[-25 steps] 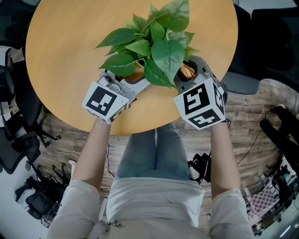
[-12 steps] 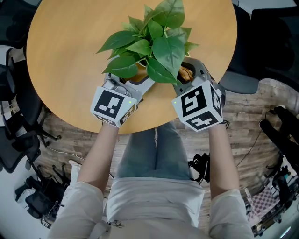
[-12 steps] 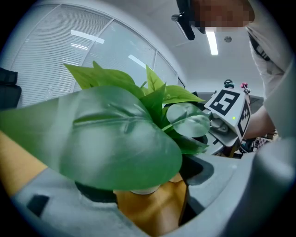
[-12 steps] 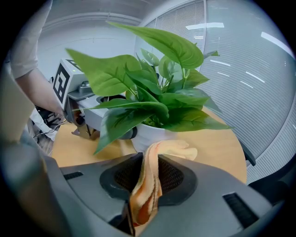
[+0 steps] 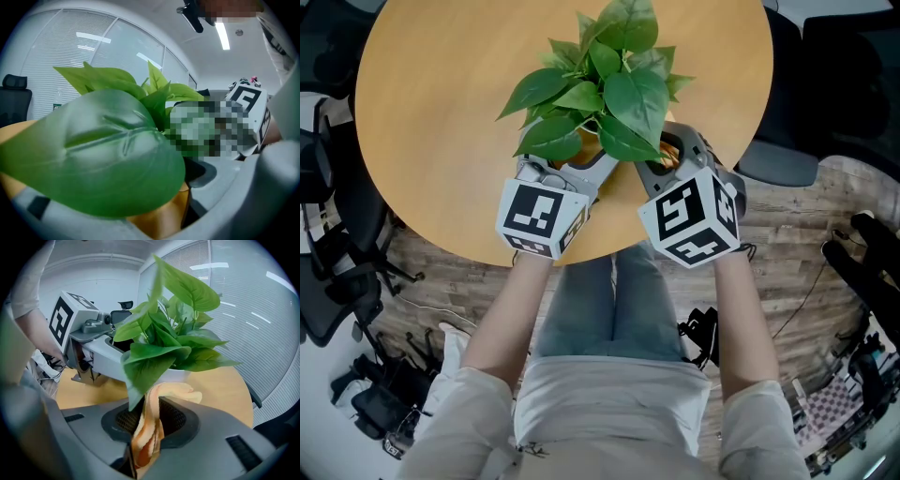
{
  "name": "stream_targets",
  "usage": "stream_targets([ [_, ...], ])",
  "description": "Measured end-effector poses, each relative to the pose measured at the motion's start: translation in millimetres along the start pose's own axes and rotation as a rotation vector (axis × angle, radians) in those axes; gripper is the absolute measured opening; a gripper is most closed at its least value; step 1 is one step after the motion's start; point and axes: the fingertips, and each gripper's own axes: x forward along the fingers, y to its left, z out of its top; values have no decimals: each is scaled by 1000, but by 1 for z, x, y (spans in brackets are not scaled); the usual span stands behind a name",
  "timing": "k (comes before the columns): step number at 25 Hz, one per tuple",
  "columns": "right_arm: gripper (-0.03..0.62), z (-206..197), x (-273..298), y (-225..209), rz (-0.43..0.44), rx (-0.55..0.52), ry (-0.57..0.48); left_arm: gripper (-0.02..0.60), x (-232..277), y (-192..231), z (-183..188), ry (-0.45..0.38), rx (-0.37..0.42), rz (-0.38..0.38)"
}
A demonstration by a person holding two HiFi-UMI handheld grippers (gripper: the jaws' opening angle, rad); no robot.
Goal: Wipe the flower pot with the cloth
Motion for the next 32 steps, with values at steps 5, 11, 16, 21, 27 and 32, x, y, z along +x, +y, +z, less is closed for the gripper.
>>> stream_targets([
  [5,92,-1,0,7,12,-1,-6,408,1,-2,-1,-5,-12,23],
  [11,92,0,0,7,16,5,-10,408,1,-1,0,-5,-5,14],
  [16,92,-3,-2,4,19,22,-16,408,-3,-3,-2,-16,-3,-53],
  [21,92,-4,-2,3,22,22,-17,410,-16,2,-7,-19,69,-139],
  [27,92,-5,-2,3,21,30,-20,417,-24,15,6,-96,100,-268],
  [32,92,-6,-2,4,20,34,-17,444,-18,11,4,-61,146,-430],
])
